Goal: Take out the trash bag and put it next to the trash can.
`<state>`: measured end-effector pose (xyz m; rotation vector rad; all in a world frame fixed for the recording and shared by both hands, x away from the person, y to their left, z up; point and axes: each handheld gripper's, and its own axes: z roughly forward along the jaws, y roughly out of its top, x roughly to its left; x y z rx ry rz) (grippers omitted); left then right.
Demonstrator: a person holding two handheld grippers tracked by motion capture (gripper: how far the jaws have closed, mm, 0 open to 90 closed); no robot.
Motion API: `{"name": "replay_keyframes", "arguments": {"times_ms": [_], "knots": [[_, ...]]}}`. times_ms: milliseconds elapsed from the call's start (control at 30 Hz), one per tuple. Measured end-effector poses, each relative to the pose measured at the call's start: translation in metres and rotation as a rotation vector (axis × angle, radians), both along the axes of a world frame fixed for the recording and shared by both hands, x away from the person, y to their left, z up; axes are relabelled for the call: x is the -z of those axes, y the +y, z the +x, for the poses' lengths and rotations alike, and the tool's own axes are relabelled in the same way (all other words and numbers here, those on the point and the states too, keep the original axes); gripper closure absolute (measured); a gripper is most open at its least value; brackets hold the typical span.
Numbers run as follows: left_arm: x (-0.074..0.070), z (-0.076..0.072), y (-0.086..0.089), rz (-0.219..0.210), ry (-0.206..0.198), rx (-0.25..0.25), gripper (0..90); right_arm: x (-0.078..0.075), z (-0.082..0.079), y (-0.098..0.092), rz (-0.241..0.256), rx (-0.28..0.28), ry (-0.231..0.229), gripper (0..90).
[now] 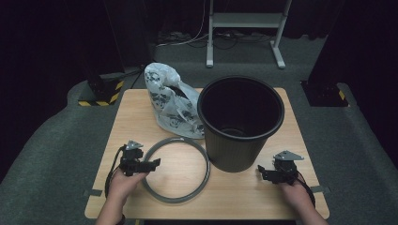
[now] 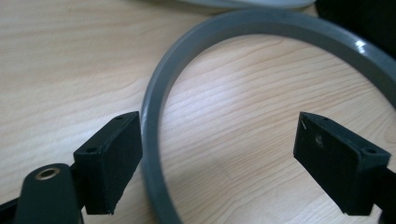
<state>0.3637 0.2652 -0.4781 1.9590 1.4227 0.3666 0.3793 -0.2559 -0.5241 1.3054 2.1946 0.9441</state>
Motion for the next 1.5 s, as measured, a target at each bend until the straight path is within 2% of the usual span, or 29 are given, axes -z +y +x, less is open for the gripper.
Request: {"name": "replay_keyframes", "arguments": {"times_ms": [33,67,133,200,367,433,467,533,567,667,767,933,1033,1167,1333,1500], "knots": [[0.001,0.0,0.002,0.017,0.015,-0.003,15.4,0.0,0.0,0.0,-0.002,-0.001,-0.002,17.1],[0.002,0.001,0.004,0.054,0.03,-0.008,15.4,0.0,0.0,0.0,-0.001,-0.001,-0.002,17.1],[0.005,0.002,0.007,0.074,0.058,-0.02,15.3,0.0,0.0,0.0,0.0,0.0,0.0,17.1],[0.008,0.003,0.009,0.049,0.087,-0.045,15.4,0.0,0.0,0.0,-0.002,-0.002,-0.002,17.1],[0.017,0.005,0.015,0.052,0.174,-0.072,19.0,0.0,0.0,0.0,0.0,0.0,0.0,17.1],[0.02,0.007,0.014,0.062,0.209,-0.079,20.7,0.0,0.0,0.0,0.0,0.0,0.0,17.1],[0.02,0.007,0.014,0.084,0.222,-0.076,21.7,0.0,0.0,0.0,0.0,-0.001,-0.001,17.1],[0.019,0.008,0.01,0.129,0.234,-0.08,23.2,0.0,0.0,0.0,0.0,0.0,0.0,17.1],[0.019,0.008,0.008,0.136,0.24,-0.081,23.1,0.0,0.0,0.0,-0.002,-0.004,-0.003,17.1],[0.019,0.009,-0.001,0.193,0.266,-0.081,21.1,0.0,0.0,0.0,-0.003,-0.006,-0.003,17.1],[0.02,0.009,-0.008,0.239,0.269,-0.081,20.6,0.0,0.0,0.0,-0.002,-0.009,-0.002,17.1],[0.021,0.008,-0.011,0.234,0.263,-0.105,20.3,0.0,0.0,0.0,-0.001,-0.016,0.0,17.1],[0.02,0.008,-0.014,0.246,0.265,-0.107,19.4,0.0,0.0,0.001,0.001,-0.013,0.002,17.1],[0.02,0.008,-0.016,0.236,0.272,-0.124,18.7,0.0,0.0,0.001,0.001,-0.012,0.0,17.1],[0.017,0.018,-0.018,0.274,0.335,-0.114,18.6,0.0,0.0,0.001,0.001,-0.013,0.0,17.2],[0.014,0.028,-0.018,0.29,0.416,-0.083,20.3,0.0,0.0,0.001,0.003,-0.014,0.001,17.1]]}}
